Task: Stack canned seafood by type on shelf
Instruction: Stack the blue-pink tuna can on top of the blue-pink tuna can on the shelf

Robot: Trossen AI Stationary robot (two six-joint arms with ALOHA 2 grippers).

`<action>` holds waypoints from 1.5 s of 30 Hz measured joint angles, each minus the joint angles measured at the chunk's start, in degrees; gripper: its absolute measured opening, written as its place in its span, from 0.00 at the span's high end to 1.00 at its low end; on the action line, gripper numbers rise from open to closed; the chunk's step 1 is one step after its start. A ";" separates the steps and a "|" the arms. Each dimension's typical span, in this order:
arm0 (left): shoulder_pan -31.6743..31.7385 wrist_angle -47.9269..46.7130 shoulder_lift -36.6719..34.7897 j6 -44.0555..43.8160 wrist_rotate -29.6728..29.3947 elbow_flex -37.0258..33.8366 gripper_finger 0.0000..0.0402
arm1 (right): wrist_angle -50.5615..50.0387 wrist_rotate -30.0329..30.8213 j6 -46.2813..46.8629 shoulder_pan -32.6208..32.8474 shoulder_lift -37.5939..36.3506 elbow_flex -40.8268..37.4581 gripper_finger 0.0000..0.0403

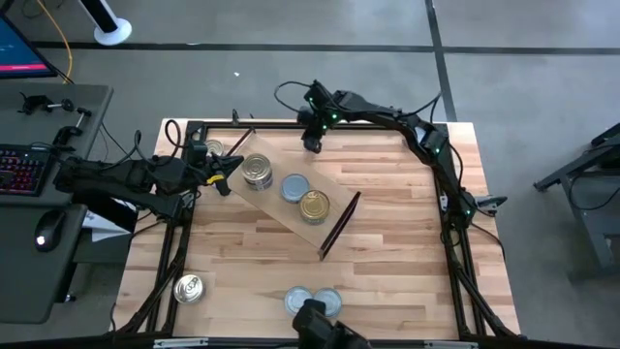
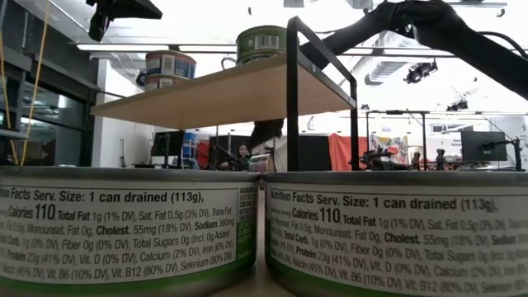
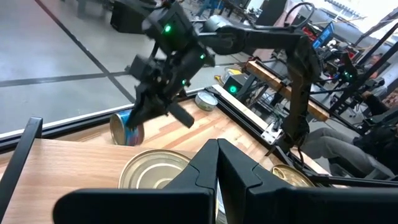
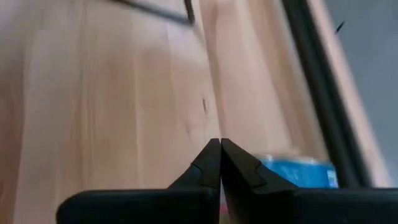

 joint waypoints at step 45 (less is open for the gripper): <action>0.01 0.05 0.20 -1.01 1.59 0.00 1.00 | -8.51 18.03 14.88 -1.27 2.90 0.11 1.00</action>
